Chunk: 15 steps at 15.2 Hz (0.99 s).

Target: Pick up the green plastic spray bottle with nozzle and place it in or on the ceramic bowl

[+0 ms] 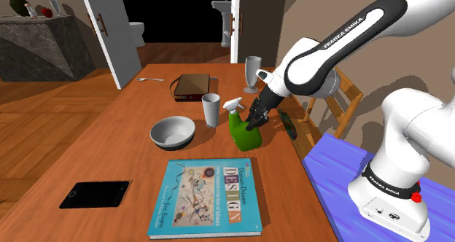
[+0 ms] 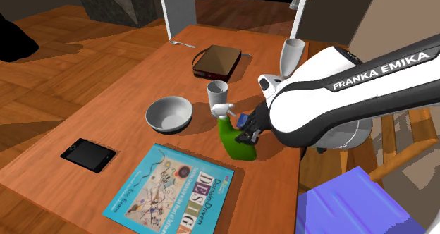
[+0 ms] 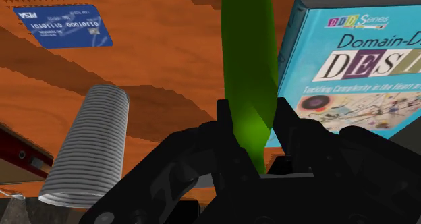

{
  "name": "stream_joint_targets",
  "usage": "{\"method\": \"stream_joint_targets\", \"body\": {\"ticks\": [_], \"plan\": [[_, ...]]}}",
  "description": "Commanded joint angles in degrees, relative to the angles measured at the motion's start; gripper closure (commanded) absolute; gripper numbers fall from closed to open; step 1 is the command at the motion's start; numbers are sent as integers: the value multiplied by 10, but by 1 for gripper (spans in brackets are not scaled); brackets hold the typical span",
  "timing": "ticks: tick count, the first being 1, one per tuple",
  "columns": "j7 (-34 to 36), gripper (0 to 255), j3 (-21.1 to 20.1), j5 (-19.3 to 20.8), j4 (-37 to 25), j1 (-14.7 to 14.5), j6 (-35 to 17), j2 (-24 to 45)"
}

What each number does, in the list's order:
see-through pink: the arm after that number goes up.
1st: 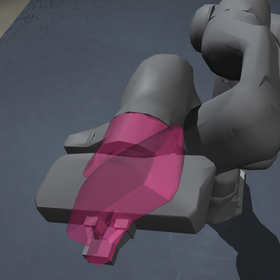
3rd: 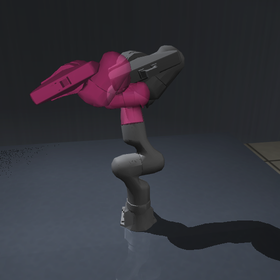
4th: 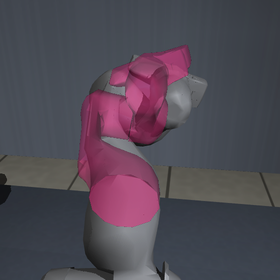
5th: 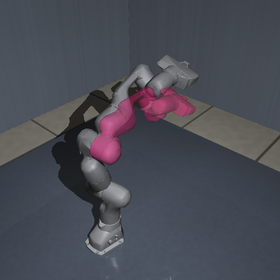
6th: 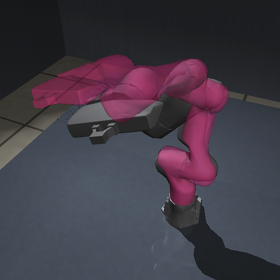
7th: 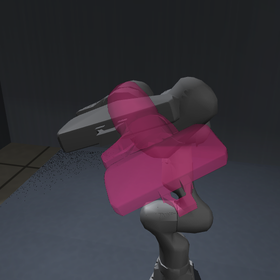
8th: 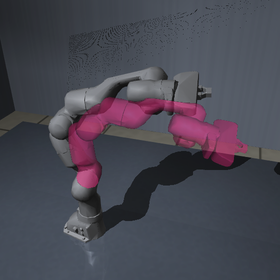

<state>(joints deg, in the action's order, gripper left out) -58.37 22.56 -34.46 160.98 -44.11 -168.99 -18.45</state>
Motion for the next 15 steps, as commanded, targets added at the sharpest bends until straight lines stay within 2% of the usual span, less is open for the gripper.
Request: {"method": "stream_joint_targets", "body": {"ticks": [1, 7, 15], "plan": [[29, 255, -25, 33, -1, 33, 19, -15], [90, 255, -76, 96, -11, 96, 76, -58], [141, 255, -112, 145, -36, 143, 152, -107]]}}
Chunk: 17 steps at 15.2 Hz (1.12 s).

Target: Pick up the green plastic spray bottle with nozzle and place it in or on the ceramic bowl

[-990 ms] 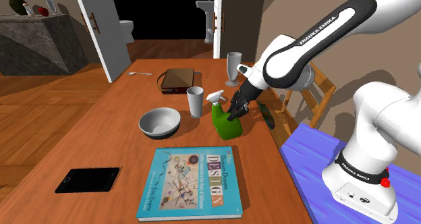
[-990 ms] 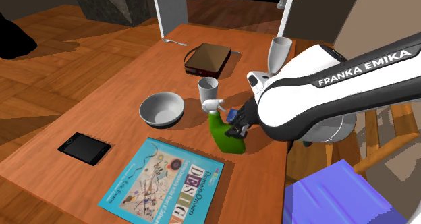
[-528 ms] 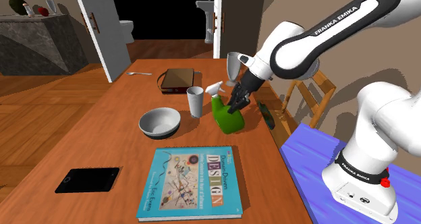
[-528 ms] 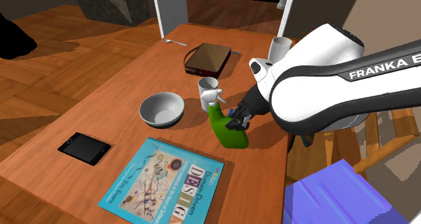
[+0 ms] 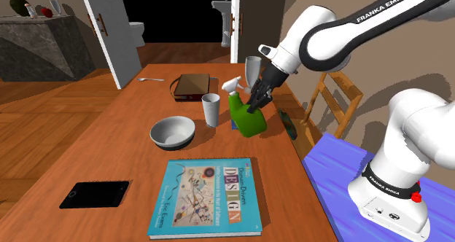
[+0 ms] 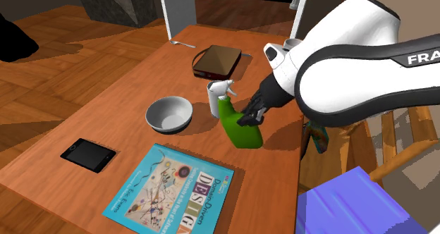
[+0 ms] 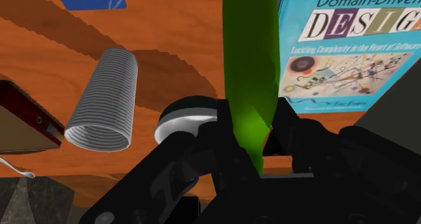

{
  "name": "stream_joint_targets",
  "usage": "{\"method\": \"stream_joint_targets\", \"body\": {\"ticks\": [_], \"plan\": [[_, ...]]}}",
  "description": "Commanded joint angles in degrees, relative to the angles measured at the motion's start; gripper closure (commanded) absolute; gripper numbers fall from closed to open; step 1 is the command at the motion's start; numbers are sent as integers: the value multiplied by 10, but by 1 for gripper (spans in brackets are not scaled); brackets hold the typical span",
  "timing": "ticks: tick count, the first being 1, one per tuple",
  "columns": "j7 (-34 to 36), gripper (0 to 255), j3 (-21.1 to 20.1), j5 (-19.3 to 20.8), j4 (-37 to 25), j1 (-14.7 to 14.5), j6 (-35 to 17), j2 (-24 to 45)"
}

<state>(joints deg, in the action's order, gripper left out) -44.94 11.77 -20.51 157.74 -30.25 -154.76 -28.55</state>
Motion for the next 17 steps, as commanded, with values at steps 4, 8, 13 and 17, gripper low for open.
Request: {"method": "stream_joint_targets", "body": {"ticks": [4, 8, 13, 17], "plan": [[25, 255, -16, 22, -21, 19, 46, -25], [41, 255, -24, 35, -40, 30, 82, -41], [46, 255, -25, 23, -104, 12, 72, 31], [47, 255, -24, 5, -189, -8, 62, 125]]}}
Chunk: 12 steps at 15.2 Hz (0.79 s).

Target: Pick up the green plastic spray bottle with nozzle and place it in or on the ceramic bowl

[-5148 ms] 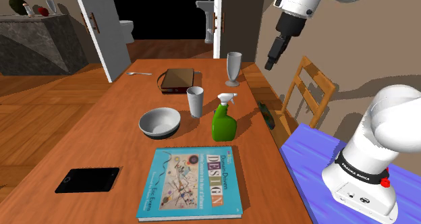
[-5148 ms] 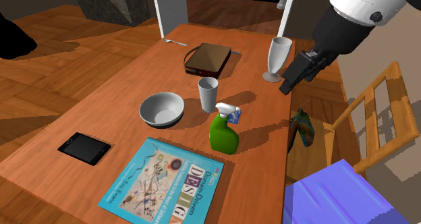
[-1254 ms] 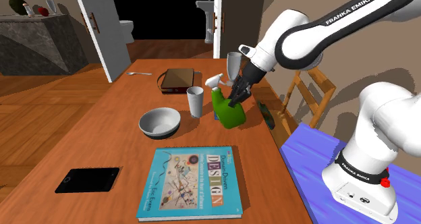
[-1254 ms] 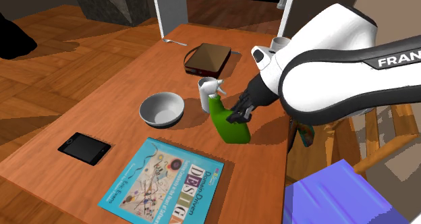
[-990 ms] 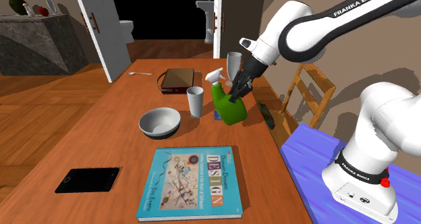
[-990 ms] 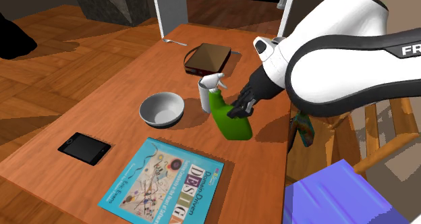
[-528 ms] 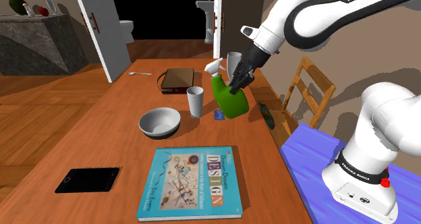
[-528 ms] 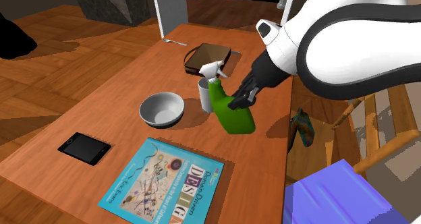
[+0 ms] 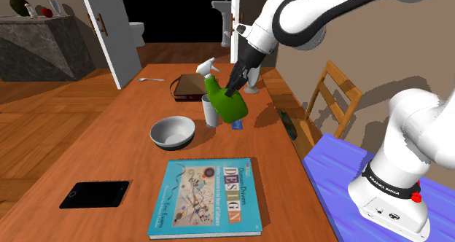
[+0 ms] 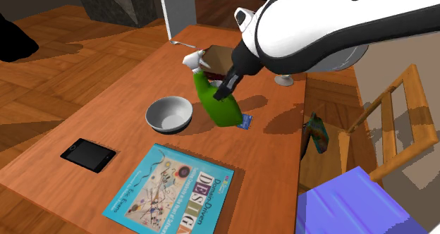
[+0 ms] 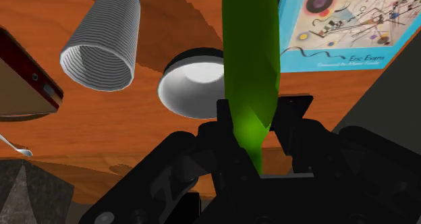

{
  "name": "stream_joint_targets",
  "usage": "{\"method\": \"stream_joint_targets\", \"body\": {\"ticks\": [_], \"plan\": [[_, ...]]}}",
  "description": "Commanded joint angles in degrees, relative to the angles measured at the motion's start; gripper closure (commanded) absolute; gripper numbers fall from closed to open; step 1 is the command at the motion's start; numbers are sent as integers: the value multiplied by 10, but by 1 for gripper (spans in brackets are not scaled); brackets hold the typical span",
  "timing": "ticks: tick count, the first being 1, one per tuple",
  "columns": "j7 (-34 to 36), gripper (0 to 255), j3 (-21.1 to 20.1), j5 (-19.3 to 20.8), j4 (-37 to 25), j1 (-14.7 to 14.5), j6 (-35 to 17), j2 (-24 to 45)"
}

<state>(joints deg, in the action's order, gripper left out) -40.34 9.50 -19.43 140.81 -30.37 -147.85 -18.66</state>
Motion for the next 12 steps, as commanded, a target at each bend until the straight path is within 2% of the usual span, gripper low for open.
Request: {"method": "stream_joint_targets", "body": {"ticks": [1, 12], "plan": [[1, 255, -1, -10, -42, -10, -7, 49], [25, 255, -7, -33, -327, -24, 37, 290]]}}
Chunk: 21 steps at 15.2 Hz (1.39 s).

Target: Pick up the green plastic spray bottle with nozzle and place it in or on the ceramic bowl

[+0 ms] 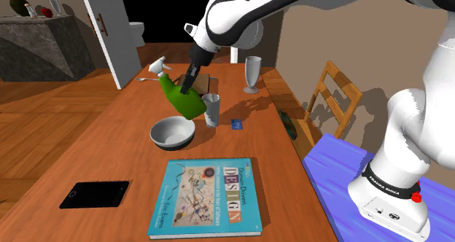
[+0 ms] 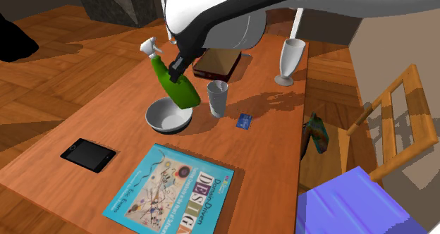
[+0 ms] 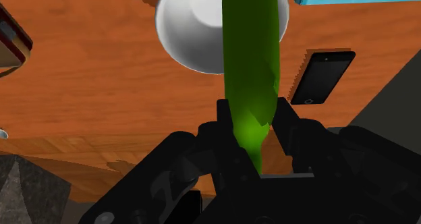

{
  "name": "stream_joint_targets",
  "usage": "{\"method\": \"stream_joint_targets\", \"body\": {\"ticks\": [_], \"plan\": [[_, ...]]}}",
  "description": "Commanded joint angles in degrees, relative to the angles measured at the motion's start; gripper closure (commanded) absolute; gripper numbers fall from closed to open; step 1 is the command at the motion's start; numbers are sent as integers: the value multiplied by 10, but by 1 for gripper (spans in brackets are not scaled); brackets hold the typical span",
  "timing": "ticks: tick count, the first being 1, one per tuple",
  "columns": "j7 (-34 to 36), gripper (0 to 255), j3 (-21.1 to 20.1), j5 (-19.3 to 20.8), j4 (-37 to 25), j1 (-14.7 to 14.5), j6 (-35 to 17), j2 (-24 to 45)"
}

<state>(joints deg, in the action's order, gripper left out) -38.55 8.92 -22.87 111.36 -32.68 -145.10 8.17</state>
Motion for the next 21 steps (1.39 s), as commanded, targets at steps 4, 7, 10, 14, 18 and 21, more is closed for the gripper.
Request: {"method": "stream_joint_targets", "body": {"ticks": [4, 7, 10, 14, 18, 21], "plan": [[11, 255, -4, -3, -99, 1, 17, 81], [1, 255, -8, -13, -87, 3, -2, 90], [-10, 255, -12, -23, -78, 5, -20, 99], [-26, 255, -19, -38, -67, 9, -44, 113], [-32, 255, -22, -44, -63, 10, -53, 118], [-32, 255, -22, -44, -63, 10, -53, 118]]}}
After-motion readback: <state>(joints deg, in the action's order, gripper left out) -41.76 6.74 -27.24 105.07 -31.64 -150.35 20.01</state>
